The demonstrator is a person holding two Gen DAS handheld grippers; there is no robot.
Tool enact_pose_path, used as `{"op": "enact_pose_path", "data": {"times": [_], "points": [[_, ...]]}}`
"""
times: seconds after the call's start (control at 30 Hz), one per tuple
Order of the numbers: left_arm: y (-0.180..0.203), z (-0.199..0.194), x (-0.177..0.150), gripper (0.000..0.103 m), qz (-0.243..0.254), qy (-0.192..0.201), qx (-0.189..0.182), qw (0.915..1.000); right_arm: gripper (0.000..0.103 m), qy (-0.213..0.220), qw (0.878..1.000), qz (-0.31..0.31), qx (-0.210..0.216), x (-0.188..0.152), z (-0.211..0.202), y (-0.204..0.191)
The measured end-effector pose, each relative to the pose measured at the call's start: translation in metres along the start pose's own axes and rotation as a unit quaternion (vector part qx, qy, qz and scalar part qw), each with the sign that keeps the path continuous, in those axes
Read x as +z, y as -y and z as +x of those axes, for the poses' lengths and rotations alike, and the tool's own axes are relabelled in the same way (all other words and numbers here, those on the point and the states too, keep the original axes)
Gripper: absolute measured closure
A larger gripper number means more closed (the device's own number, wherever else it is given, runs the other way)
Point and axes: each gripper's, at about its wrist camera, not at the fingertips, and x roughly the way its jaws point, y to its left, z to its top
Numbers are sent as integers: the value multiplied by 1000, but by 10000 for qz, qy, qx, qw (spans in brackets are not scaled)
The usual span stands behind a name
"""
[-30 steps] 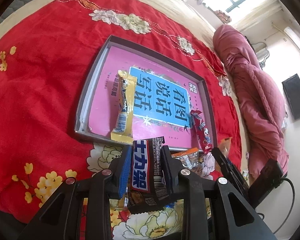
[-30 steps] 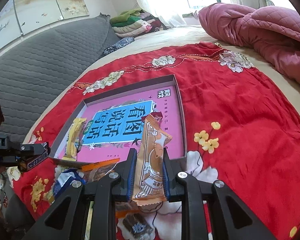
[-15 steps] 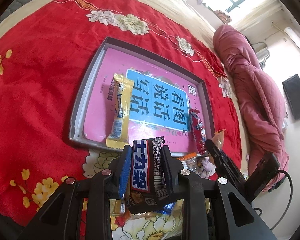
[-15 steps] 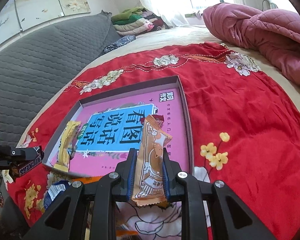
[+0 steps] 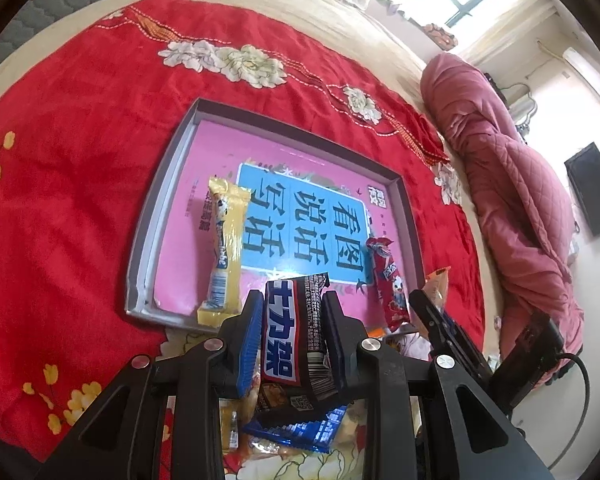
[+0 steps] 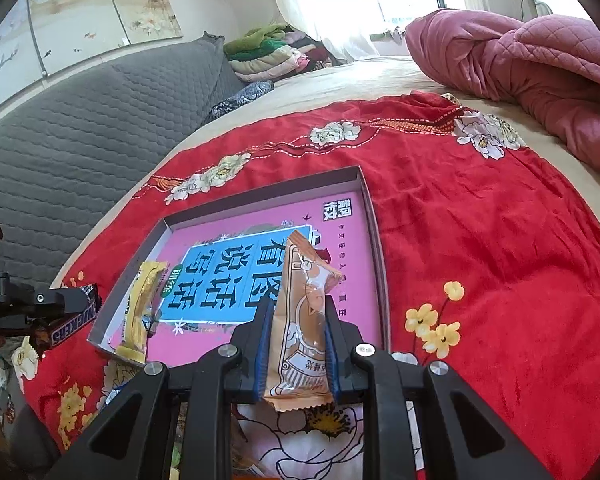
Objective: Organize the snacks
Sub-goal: 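Lift the Snickers bar toward the tray with the left gripper while the right lifts the tan packet, then lower the Snickers into the tray and open the left gripper while the right releases the tan packet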
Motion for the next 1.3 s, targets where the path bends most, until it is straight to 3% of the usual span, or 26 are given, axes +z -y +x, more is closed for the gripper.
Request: {"op": "enact_pose_path", "data": {"times": [0.6,1.3], "points": [[21,8,8,72,210,171,203,9994,80,289,9994,80,200,16,-4,1],[39,36,16,72,380,148,465,9981,80,270,9990,141,338,22,5,11]]}}
